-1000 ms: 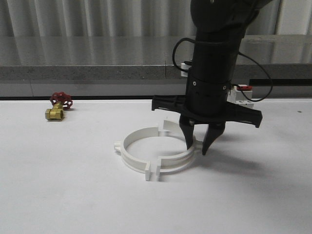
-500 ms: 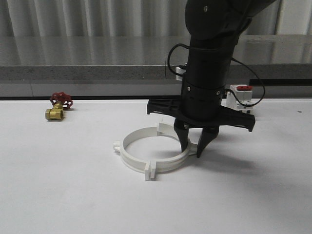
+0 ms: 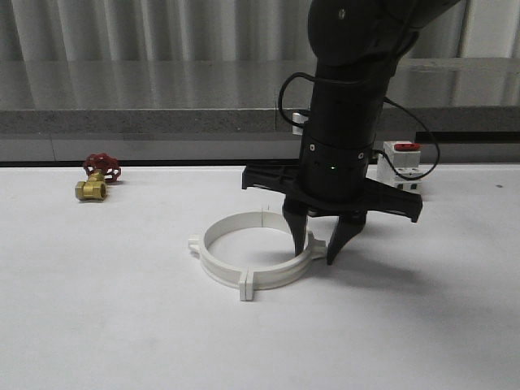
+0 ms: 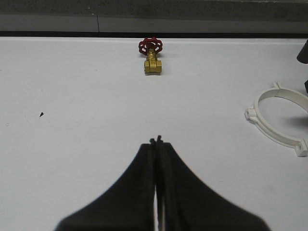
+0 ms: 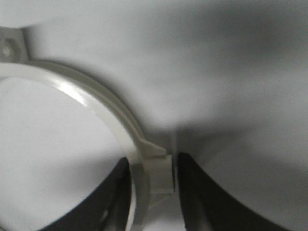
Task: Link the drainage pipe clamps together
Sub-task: 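Open the right gripper and lift it away from the ring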
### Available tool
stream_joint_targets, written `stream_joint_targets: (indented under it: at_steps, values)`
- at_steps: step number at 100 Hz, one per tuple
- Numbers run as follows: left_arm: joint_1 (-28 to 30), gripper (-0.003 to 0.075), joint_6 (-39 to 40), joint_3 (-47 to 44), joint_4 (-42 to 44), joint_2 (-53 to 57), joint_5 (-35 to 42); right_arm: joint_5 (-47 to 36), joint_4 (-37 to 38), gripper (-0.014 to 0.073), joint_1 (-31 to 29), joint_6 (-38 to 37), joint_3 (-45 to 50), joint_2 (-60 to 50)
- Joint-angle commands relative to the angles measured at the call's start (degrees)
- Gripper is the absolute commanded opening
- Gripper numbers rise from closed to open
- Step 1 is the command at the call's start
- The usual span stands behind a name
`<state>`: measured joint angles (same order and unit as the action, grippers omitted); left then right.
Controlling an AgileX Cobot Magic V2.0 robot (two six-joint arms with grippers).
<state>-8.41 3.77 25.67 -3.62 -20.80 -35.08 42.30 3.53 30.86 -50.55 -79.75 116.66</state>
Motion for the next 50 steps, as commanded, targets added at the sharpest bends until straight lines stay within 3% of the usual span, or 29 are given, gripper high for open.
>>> stream_joint_targets:
  at_steps: [1, 11, 27, 50]
  values:
    - [0.1, -0.002, 0.0, 1.6, -0.6, -0.5, 4.0, -0.6, 0.3, 0.0384, 0.0, 0.2, -1.7, -2.7]
    - [0.1, -0.002, 0.0, 1.6, -0.6, -0.5, 4.0, -0.5, 0.3, 0.0444, 0.0, 0.2, -1.7, -2.7]
    - [0.1, -0.002, 0.0, 1.6, -0.6, -0.5, 4.0, 0.4, 0.3, 0.0442, 0.0, 2.4, -2.5, -3.2]
    - [0.1, -0.002, 0.0, 1.6, -0.6, -0.5, 4.0, 0.3, 1.3, 0.0442, -0.5, 12.1, -3.4, -8.6]
